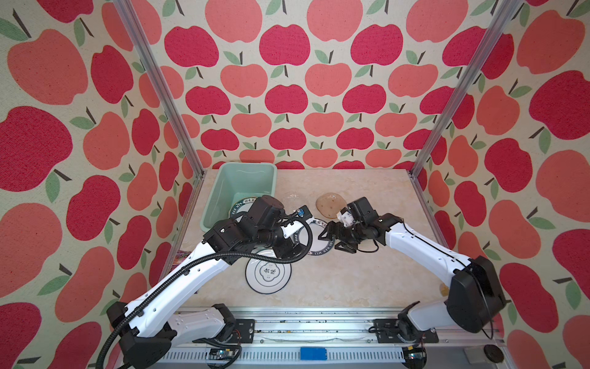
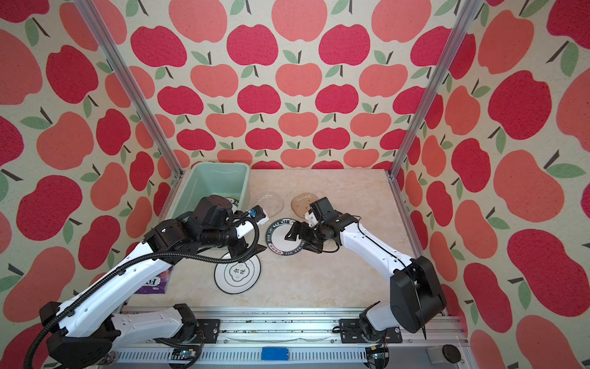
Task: Place the plates into the plastic bin on the countertop
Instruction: 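Lower the right gripper onto the rim of the remaining green-rimmed plate while the left approaches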
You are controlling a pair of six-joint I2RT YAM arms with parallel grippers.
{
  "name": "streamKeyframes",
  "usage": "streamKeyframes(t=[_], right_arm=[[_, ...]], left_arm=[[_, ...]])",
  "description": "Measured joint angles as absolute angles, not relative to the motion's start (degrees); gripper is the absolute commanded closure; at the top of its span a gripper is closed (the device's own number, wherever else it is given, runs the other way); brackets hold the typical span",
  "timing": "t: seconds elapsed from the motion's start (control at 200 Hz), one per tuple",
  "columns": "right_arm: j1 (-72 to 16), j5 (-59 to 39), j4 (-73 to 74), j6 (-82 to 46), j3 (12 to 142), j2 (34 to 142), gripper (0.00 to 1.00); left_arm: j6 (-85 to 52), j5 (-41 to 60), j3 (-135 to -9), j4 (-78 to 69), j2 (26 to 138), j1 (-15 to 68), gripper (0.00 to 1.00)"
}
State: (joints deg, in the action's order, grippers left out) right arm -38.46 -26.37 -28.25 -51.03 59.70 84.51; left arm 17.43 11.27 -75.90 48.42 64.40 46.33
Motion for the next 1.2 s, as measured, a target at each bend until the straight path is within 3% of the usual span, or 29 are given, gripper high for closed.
streamKeyframes(t=[0.195, 0.35, 0.73, 1.201], right_arm=[[-46.78, -27.46, -18.04, -55.18, 59.88, 94.83, 0.25], [-50.15, -27.77, -14.04, -55.99, 60.88, 101.01, 0.27], [-51.72, -27.77, -4.56, -57.39, 62.92, 108.2, 0.32], [-53.89, -31.14, 3.6, -60.38, 64.84, 114.26, 0.45]], left_arm=[[14.81, 7.55, -73.97, 47.37, 56.49, 46.5, 0.14], [11.99, 6.35, -77.89, 52.77, 55.53, 47.42, 0.16], [-5.82, 3.86, -94.74, 74.35, 61.41, 47.77, 0.18], [-15.44, 7.31, -90.65, 82.7, 59.24, 48.64, 0.15]])
